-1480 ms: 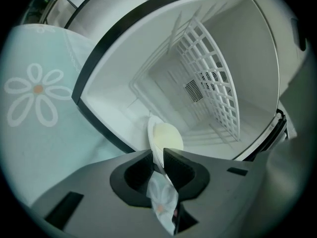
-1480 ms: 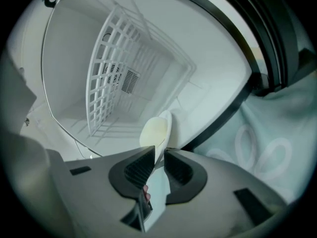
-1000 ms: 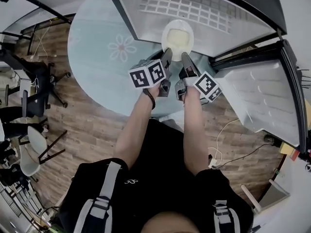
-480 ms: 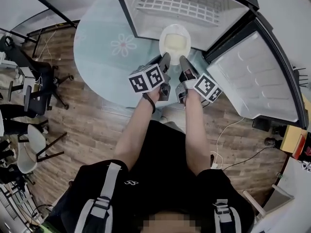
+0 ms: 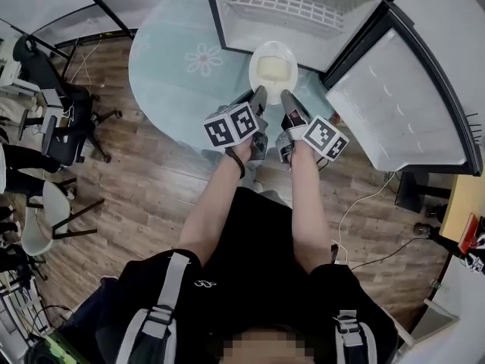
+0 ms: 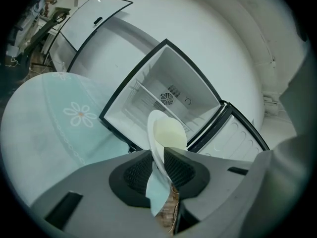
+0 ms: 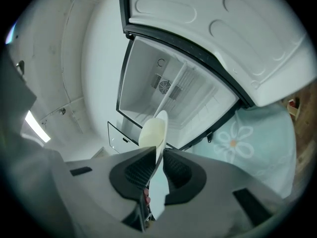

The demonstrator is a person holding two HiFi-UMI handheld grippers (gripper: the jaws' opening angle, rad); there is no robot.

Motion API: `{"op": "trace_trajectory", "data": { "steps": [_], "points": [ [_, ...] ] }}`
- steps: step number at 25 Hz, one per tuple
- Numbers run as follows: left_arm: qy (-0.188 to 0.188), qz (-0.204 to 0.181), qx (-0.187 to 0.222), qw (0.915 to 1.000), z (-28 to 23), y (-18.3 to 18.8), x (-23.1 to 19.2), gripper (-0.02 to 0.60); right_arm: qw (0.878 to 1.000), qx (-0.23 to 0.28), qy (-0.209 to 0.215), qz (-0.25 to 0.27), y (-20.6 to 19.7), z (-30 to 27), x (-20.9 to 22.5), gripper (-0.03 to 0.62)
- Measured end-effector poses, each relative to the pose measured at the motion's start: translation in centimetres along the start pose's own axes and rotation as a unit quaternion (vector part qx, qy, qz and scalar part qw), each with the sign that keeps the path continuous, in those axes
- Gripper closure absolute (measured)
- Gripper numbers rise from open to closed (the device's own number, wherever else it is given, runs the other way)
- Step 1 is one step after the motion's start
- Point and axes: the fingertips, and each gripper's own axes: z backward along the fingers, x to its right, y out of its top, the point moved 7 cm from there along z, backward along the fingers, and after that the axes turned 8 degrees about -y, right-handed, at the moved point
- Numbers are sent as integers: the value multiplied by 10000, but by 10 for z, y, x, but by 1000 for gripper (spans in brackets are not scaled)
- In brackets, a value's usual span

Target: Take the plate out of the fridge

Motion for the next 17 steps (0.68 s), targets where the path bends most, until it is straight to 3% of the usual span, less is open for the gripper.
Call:
{"op": "trace_trajectory", "data": {
  "steps": [17],
  "points": [
    [278,-58,24,9996,34,-14,1,491,9995,-240,193,-47,-24,15,-6,548]
  ]
}}
